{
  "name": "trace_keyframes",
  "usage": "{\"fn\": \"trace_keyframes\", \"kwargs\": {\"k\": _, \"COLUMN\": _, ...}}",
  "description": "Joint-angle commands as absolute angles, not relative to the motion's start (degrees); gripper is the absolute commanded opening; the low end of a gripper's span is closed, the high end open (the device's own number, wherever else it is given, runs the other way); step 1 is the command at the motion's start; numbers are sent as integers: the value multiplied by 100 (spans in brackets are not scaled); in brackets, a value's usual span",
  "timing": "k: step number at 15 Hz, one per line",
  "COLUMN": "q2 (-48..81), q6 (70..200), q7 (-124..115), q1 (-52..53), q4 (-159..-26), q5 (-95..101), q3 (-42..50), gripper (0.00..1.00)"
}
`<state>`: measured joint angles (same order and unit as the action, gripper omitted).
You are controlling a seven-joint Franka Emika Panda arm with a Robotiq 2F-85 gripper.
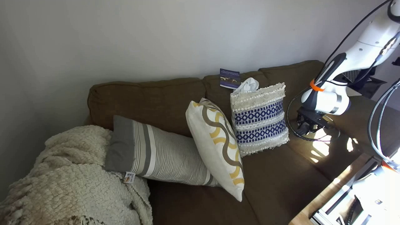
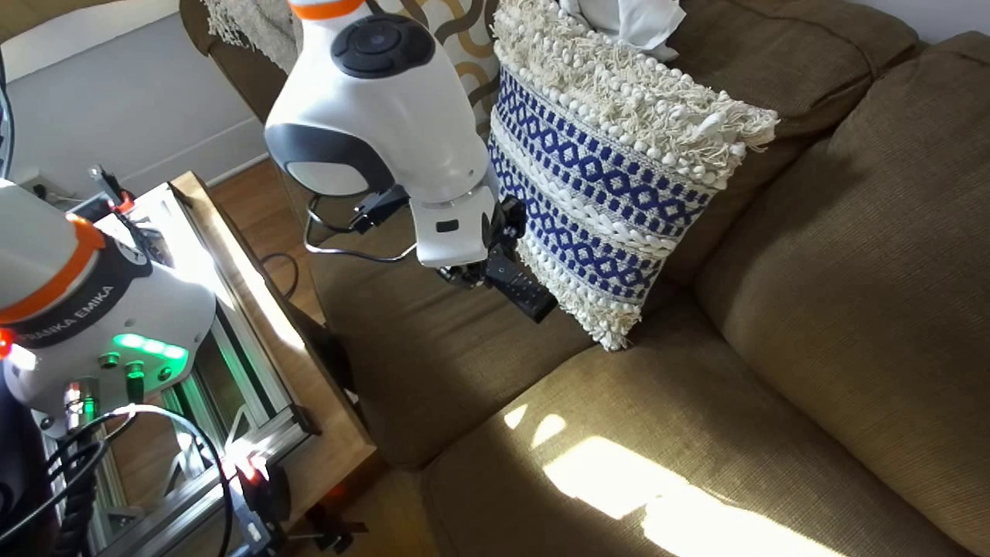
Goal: Put the black remote control on the seat of the sofa
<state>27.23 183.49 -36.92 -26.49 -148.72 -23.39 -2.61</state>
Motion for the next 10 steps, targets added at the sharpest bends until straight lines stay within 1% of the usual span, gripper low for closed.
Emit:
{"fn": "trace_keyframes", "kwargs": {"k": 1, "q2": 4154, "q6": 18464, "q7": -4218, "q1": -2147, "q4": -13715, "q5": -2839, "q3": 248, "gripper": 25}}
{"fn": "trace_keyframes", "kwargs": {"k": 4, "q2": 5073, "q6": 17956, "q7": -4526, "q1": -1805, "q4": -12838, "q5": -2961, "q3": 647, "gripper": 25}}
{"fn": "trace_keyframes", "kwargs": {"k": 7, "q2": 5804, "q6": 17429, "q7": -4515, "q1": -1801, "q4": -12153, "q5": -2852, "q3": 622, "gripper": 25}}
{"fn": "trace_keyframes", "kwargs": {"k": 10, "q2": 6266, "q6": 17174, "q7": -4472, "q1": -1683, "q4": -11643, "q5": -2834, "q3": 612, "gripper": 25}}
